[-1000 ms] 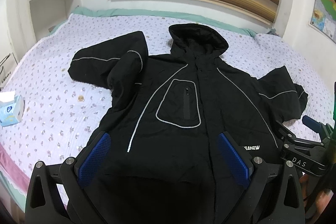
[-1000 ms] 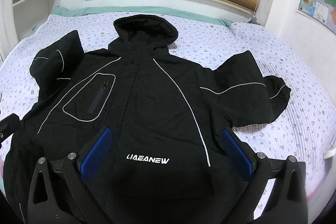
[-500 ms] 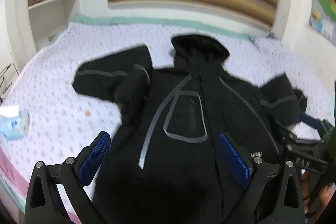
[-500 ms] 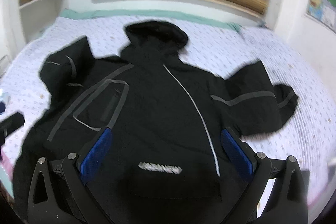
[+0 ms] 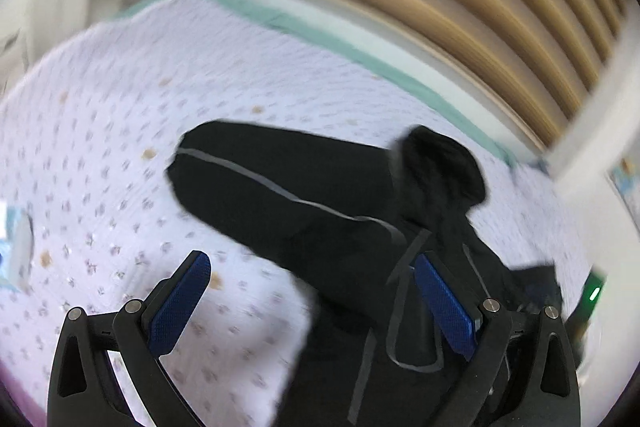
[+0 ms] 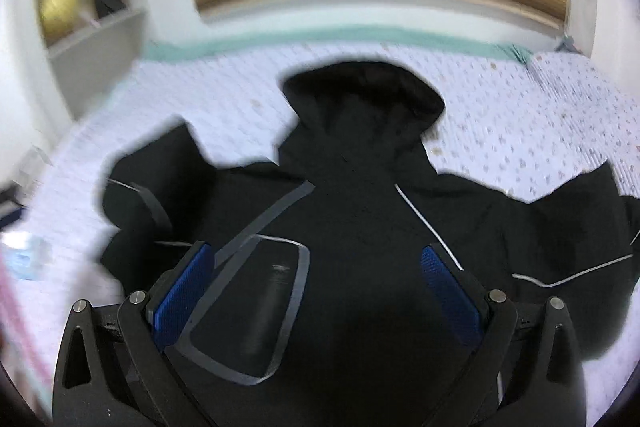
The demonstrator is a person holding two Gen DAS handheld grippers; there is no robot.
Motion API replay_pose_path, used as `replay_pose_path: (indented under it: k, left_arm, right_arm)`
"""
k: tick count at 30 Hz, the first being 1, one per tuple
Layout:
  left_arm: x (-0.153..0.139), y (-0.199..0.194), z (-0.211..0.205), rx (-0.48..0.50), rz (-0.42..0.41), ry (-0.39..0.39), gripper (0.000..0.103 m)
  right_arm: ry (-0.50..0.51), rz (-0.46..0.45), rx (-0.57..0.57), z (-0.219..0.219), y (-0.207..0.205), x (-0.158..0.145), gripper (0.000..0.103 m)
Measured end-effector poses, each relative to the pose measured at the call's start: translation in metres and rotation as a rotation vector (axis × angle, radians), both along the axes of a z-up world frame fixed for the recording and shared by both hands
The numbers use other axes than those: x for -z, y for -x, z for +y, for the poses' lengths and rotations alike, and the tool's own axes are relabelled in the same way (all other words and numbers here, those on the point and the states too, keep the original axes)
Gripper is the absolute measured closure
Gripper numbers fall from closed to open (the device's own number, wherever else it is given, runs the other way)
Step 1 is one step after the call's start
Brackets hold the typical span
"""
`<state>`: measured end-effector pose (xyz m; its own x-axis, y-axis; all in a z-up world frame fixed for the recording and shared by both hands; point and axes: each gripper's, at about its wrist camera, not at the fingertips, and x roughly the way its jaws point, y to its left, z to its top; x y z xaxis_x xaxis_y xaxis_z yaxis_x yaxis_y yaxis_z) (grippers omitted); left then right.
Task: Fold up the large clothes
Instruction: 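Grasp a jacket sleeve cuff with the left tool and lift it across the body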
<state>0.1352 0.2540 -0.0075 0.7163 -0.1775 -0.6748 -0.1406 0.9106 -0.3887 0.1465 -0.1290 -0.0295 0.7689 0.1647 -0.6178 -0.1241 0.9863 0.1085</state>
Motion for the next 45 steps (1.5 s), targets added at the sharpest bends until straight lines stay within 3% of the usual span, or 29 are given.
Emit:
replay_pose_path:
  k: [2,4,7,13,15,20,21,22,24,29,34,36,40,42,45]
  left_arm:
    - [0.024,-0.015,0.019,-0.039,0.003,-0.010,0.001]
    - [0.049,-0.032,0.036,-0.072,0.030,-0.015,0.001]
    - [0.088,-0.057,0.065,-0.096,0.078,0.077,0.001]
    - [0.155,-0.104,0.099,-0.091,0.126,0.341,0.001]
    - [0.170,-0.115,0.104,-0.116,0.120,0.368,0.001]
    - [0.164,-0.137,0.082,-0.120,0.085,0.185,0.004]
    - [0.160,-0.140,0.078,-0.129,0.076,0.145,0.024]
    - [0.155,-0.141,0.073,-0.145,0.071,0.085,0.055]
    - [0.144,-0.136,0.071,-0.145,0.036,0.044,0.074]
    - [0.096,-0.098,0.106,-0.305,-0.056,-0.110,0.076]
    - [0.095,-0.074,0.151,-0.499,0.075,-0.356,0.076]
    - [0.111,-0.071,0.174,-0.545,0.139,-0.357,0.076]
    - [0.143,-0.072,0.196,-0.565,0.190,-0.320,0.075]
    - [0.144,-0.074,0.187,-0.560,0.176,-0.363,0.076]
    - [0.116,-0.067,0.171,-0.535,0.085,-0.384,0.078]
  right_arm:
    - [0.009,0.046,0.019,0.001,-0.023,0.042,0.008]
    - [0.033,0.085,0.046,0.002,-0.040,0.080,0.009]
    - [0.089,0.143,0.083,0.006,-0.053,0.126,0.008]
    - [0.134,0.100,0.108,0.011,-0.050,0.128,0.004]
    - [0.108,0.109,0.109,0.007,-0.053,0.131,0.002]
    - [0.110,0.103,0.116,0.009,-0.056,0.130,0.001]
    - [0.110,0.100,0.117,0.010,-0.056,0.130,0.001]
    - [0.104,0.097,0.115,0.009,-0.054,0.130,0.001]
    - [0.083,0.096,0.114,0.006,-0.053,0.131,0.001]
    - [0.086,0.100,0.112,0.007,-0.051,0.131,0.001]
    - [0.083,0.110,0.110,0.006,-0.055,0.130,0.000]
    - [0.080,0.113,0.110,0.005,-0.055,0.130,0.000]
    - [0.079,0.114,0.110,0.005,-0.056,0.130,0.000]
    - [0.079,0.113,0.110,0.005,-0.056,0.130,0.000]
    - [0.077,0.114,0.110,0.004,-0.056,0.130,0.000]
